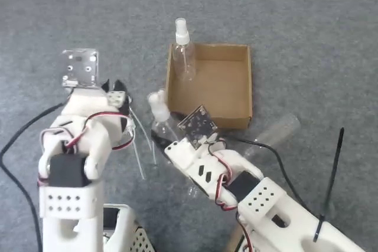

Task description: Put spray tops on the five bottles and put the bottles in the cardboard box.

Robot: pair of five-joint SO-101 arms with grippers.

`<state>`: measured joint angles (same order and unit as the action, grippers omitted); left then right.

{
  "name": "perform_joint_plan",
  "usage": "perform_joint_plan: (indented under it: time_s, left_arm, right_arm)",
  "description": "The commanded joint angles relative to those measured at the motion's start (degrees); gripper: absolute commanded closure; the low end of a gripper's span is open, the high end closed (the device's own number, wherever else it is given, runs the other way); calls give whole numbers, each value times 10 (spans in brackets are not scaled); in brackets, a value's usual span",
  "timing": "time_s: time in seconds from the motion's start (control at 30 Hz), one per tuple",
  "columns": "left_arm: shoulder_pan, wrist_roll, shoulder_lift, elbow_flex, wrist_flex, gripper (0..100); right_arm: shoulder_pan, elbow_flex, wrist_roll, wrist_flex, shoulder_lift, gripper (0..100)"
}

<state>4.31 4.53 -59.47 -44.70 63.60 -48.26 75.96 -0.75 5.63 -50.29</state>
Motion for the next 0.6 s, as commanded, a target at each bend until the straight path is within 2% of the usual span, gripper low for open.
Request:
perform_joint_plan:
  time_s: [0.0, 0.1, 0.23, 0.4, 0.57]
  left_arm:
    - [34, 11, -85, -44, -9, 940]
    - [44, 21, -150, -124, -54, 890]
    - [0, 23, -176, -219, -106, 782]
    - [-95, 26, -178, -259, -115, 779]
    - [-101, 26, -178, -258, -104, 745]
  right_arm:
    - [48, -18, -6, -15, -24, 992]
    - [78, -32, -6, -10, -24, 992]
    - [132, -77, -6, 2, -17, 992]
    - [169, -217, -8, 89, 16, 992]
    - [166, -388, -8, 171, 96, 992]
